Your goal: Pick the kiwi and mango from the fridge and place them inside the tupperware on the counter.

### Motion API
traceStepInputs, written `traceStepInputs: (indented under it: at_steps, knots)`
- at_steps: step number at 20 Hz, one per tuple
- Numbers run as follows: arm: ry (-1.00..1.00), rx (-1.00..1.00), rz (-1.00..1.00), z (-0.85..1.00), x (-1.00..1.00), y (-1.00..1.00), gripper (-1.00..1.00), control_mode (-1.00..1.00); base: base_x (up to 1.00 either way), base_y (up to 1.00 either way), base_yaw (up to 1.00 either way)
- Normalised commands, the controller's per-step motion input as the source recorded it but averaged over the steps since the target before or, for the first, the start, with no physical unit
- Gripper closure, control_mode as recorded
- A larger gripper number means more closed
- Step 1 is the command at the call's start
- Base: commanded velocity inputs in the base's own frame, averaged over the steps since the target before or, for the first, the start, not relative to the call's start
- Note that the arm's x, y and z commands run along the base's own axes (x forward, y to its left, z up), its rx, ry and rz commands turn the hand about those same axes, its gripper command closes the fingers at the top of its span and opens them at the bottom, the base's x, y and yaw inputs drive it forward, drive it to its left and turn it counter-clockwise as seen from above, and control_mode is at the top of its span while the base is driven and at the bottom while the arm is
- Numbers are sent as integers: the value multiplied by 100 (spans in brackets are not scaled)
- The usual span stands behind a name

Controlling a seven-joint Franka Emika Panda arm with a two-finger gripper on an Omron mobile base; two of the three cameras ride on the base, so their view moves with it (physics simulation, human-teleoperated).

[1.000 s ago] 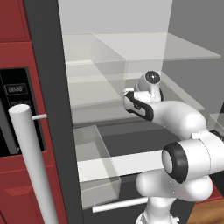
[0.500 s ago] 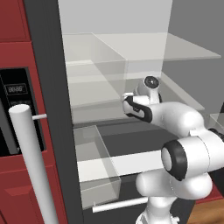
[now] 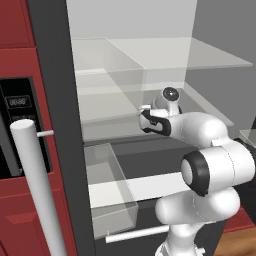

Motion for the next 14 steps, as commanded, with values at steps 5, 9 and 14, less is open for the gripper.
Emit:
traceStepInputs:
  at_steps: [5, 9, 14]
  knots:
    - [0, 0, 0, -43, -2, 6, 100, -100, 0, 0, 0]
    - [-2, 0, 0, -42, -81, 11, 100, -100, 0, 0, 0]
    - [-3, 0, -1, 54, -100, -13, 100, -100, 0, 0, 0]
